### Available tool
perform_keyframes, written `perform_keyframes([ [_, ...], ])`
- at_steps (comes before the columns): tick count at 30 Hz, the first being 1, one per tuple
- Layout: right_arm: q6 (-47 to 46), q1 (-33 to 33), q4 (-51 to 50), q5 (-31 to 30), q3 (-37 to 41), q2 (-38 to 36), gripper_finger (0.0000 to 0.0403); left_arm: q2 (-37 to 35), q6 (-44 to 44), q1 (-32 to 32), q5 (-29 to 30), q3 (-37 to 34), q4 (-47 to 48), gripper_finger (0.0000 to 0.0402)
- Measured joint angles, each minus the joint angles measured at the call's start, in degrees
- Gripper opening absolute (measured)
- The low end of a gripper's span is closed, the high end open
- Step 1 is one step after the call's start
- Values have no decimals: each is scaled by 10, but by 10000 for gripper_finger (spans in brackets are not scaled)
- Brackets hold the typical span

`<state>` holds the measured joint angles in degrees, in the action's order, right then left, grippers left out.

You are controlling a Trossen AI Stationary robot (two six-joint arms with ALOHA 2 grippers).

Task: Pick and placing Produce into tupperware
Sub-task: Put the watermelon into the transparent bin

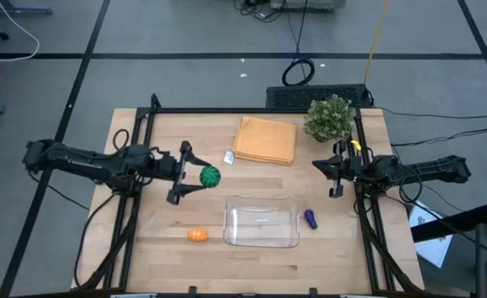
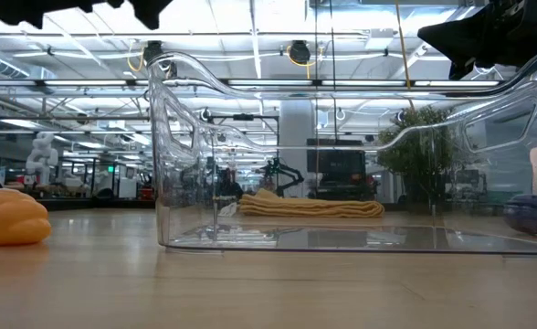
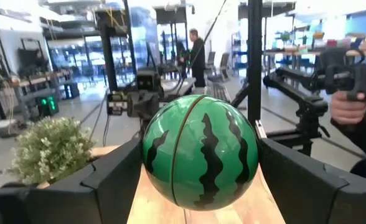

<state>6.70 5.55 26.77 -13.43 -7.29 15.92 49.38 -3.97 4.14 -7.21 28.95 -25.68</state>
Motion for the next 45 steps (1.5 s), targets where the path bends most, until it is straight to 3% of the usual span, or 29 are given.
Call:
perform_keyframes([
  [15, 0, 0, 0, 0, 0, 0, 0, 137, -1, 0, -10, 134, 80, 308],
  [23, 0, 0, 0, 0, 0, 0, 0, 176, 0, 5, -24, 179, 99, 308],
  [45, 0, 0, -1, 0, 0, 0, 0, 288, 0, 16, -24, 354, 268, 308],
])
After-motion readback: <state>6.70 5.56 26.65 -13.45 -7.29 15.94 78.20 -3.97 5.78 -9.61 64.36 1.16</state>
